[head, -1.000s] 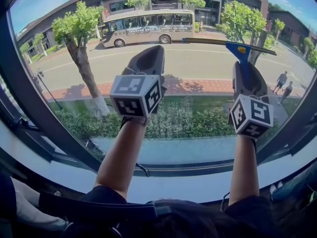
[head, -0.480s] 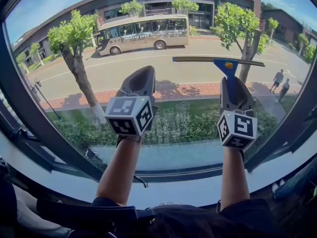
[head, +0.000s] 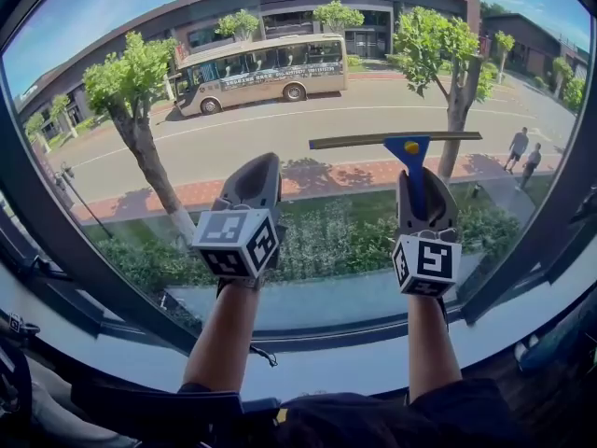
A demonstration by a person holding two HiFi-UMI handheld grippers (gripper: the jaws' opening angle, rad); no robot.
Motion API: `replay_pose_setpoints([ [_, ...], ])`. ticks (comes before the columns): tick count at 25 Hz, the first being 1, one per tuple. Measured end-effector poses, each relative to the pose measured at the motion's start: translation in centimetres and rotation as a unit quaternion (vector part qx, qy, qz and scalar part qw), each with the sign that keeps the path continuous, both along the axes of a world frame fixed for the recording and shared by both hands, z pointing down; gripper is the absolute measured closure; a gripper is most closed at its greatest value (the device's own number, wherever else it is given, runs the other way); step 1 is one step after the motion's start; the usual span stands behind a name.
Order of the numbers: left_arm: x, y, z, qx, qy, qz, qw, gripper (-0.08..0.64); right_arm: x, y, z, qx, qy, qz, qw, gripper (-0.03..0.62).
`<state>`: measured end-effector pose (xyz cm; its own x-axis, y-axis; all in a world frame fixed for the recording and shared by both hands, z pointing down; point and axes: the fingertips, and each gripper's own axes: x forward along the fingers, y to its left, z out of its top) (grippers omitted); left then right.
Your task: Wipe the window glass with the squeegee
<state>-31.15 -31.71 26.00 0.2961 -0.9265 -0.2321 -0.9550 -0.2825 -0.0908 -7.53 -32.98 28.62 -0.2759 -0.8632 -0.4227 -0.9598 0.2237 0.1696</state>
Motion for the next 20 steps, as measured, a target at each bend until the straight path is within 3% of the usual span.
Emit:
replay_pose_setpoints([
  [20,-0.1,0.1,3.4,-0.035,0.006,-0.01,0.9993,0.56,0.2,0.2,4.8,-0.02,0.006,0.0,1.0,0.449],
])
